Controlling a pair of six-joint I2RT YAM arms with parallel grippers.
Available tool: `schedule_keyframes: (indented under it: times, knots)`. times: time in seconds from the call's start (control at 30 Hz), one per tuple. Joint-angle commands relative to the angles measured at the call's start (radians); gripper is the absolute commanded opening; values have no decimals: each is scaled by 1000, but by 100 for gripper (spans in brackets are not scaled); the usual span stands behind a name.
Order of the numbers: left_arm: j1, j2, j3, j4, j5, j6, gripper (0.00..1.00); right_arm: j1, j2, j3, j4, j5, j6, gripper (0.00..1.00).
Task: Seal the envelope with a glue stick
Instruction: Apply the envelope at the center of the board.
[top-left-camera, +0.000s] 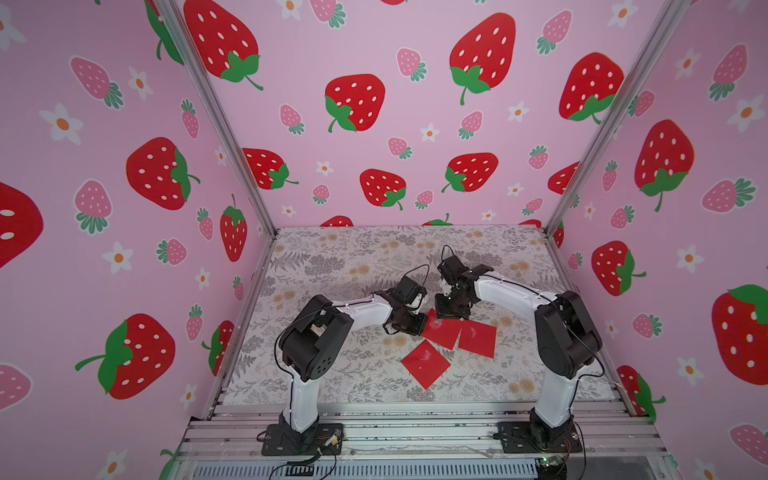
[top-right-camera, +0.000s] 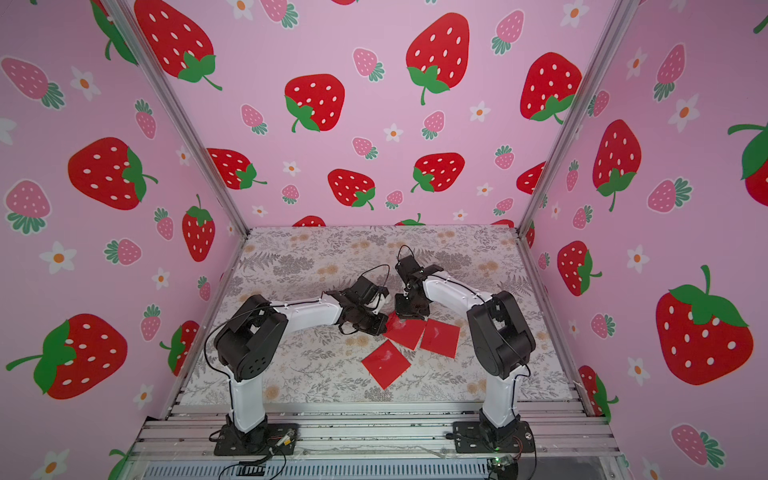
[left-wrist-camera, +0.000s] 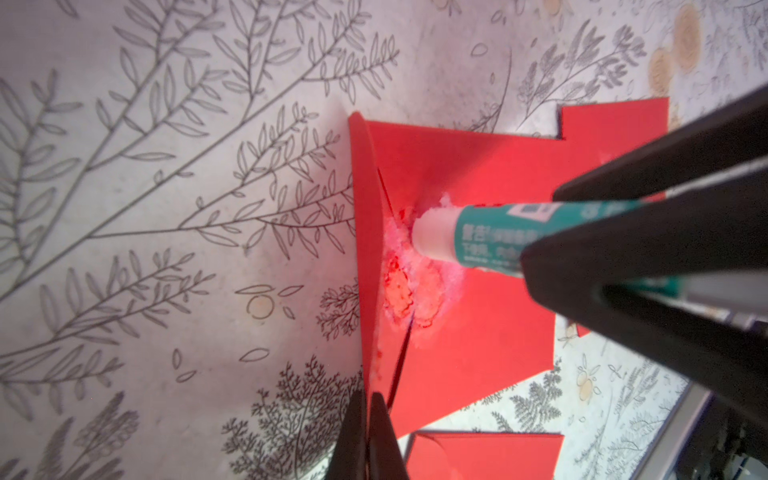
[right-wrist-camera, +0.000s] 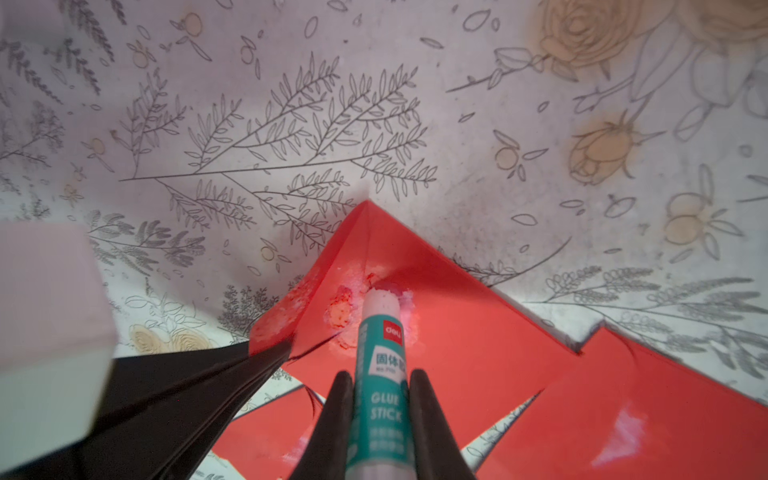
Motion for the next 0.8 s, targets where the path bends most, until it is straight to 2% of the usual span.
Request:
schedule_keyframes:
  times: [0.0, 0.17, 0.33, 0.4, 0.67, 0.77]
  knots:
    - [1, -17, 11, -25, 8, 8, 0, -4, 10, -22, 12, -59, 8, 0]
    - [1, -19, 11, -26, 8, 9, 0, -18, -3, -37, 14, -41, 11, 0]
    - [1, -22, 10, -24, 8, 7, 0, -7, -14, -9, -69, 232, 7, 0]
    - [0, -22, 9, -23, 8, 6, 0, 4, -10, 8, -104, 295, -4, 0]
    - [1, -16, 16, -23, 8, 2, 0, 28, 40, 41, -89, 269, -13, 0]
    - [2, -17, 13, -24, 7, 4, 0, 29, 37, 27, -79, 220, -22, 0]
